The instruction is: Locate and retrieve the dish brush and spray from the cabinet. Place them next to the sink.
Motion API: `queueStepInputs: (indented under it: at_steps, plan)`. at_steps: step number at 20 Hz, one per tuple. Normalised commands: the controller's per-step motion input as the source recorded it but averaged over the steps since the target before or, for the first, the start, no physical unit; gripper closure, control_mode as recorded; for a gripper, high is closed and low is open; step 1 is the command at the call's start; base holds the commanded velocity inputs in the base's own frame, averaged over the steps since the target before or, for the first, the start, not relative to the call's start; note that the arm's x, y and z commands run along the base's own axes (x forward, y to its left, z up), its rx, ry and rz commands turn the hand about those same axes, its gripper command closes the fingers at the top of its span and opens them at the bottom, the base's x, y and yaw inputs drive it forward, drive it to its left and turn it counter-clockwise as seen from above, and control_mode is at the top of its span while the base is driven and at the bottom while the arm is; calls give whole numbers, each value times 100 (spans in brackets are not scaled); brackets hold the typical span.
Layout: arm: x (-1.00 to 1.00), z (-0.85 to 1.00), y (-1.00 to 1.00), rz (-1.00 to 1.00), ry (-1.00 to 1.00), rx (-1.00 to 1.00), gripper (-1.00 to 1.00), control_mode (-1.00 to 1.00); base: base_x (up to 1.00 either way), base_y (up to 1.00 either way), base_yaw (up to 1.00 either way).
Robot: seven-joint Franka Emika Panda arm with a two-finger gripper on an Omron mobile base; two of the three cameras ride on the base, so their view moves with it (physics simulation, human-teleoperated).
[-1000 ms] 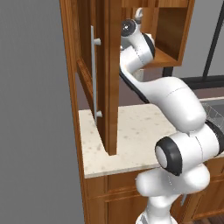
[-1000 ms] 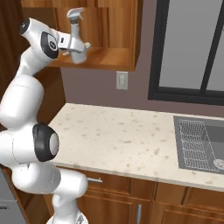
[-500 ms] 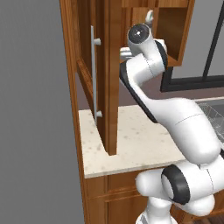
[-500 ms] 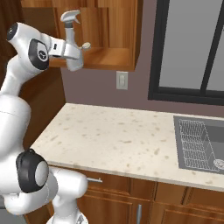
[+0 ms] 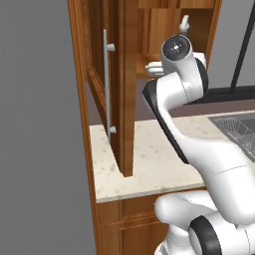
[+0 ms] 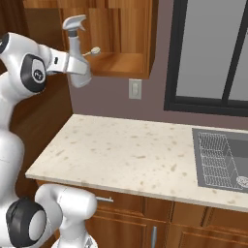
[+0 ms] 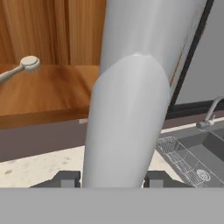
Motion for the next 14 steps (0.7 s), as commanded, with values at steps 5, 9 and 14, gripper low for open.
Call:
queueStepInputs:
  at_steps: [5, 9, 14]
  plan:
    - [-57, -4, -52, 0, 1, 0, 100, -100, 0, 0, 0]
    - [-38, -16, -67, 0, 2, -1, 100, -100, 0, 0, 0]
    - [-16, -25, -61, 0, 1, -4, 100, -100, 0, 0, 0]
